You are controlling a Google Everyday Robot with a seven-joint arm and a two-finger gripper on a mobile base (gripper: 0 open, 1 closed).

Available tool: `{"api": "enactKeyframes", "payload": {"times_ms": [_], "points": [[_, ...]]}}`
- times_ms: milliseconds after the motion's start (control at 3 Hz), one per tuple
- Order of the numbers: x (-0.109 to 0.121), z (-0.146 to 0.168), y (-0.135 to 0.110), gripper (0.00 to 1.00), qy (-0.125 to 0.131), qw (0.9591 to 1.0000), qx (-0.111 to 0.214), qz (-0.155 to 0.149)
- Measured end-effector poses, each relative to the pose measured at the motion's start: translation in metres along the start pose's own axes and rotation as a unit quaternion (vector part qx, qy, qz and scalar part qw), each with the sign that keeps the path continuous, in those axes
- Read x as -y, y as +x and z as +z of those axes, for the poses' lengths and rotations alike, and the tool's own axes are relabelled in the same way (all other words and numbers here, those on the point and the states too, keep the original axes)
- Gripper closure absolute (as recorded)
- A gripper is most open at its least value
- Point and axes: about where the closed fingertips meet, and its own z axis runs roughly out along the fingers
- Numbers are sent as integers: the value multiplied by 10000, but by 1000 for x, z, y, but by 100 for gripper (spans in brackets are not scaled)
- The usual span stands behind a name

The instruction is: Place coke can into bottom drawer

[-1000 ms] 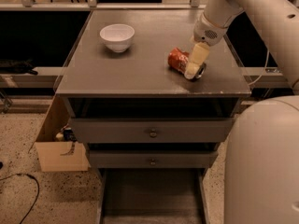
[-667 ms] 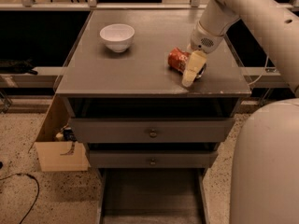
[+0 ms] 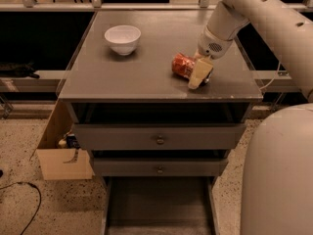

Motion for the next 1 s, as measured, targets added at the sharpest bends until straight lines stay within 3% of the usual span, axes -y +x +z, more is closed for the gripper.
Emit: {"api": "enactKeyframes", "payload": {"times_ms": [667,1000], "points": [[0,0,0,85,0,10000,0,0],[0,0,0,100,0,10000,0,0]]}}
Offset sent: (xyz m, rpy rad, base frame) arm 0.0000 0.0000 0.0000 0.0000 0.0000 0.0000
